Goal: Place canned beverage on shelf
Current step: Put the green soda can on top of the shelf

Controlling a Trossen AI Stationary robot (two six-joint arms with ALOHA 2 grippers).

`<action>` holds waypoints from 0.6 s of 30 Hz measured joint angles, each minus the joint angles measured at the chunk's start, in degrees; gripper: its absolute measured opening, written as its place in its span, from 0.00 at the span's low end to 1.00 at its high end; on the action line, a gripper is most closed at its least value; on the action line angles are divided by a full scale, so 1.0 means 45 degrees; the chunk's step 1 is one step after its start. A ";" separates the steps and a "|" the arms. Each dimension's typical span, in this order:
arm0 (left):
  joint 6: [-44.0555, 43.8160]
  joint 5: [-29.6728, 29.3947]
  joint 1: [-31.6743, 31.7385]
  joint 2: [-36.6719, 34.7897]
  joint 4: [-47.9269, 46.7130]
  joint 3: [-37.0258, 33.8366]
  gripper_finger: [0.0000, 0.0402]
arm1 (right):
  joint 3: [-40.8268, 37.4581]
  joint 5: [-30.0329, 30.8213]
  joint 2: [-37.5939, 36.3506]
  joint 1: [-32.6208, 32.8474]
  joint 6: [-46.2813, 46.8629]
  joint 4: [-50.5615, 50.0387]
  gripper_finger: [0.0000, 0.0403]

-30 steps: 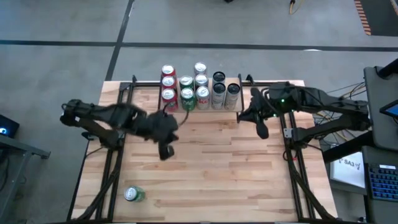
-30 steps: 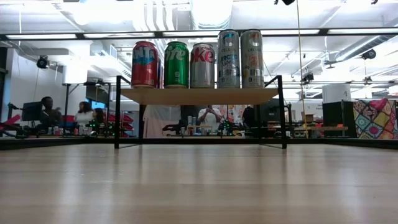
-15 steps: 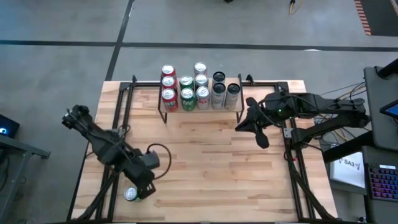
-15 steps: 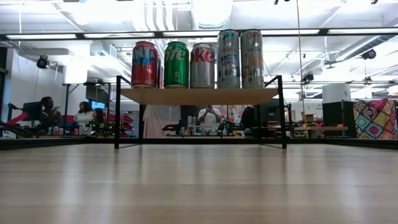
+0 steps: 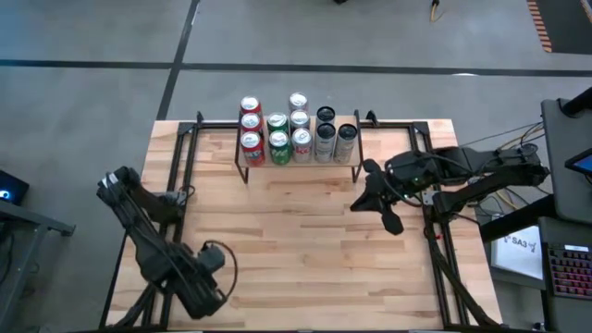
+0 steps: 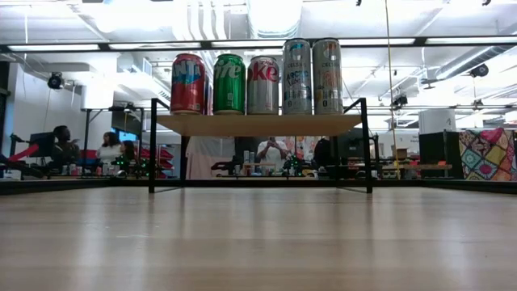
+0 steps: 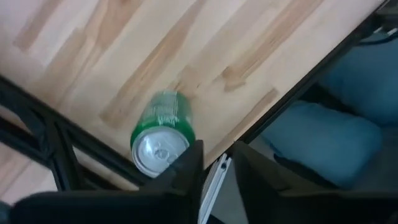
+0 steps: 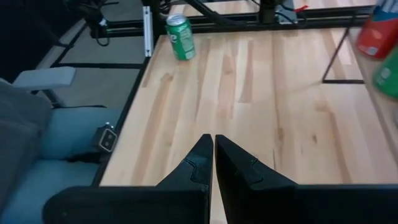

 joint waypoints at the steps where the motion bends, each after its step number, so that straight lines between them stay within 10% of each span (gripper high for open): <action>1: -0.0146 0.0120 -0.0124 0.0149 -0.0002 -0.0002 0.20 | 0.0000 -0.0001 0.0000 0.0070 0.0011 0.0043 0.02; 9: -0.1570 0.2515 -0.0310 0.1488 -0.1711 -0.0022 0.56 | 0.0000 0.0015 -0.0001 0.0210 -0.0015 0.0364 0.02; 18: -0.1280 0.2224 -0.0392 0.1870 -0.1257 -0.0019 0.82 | -0.0004 0.0006 0.0044 0.0210 -0.0157 0.0268 0.02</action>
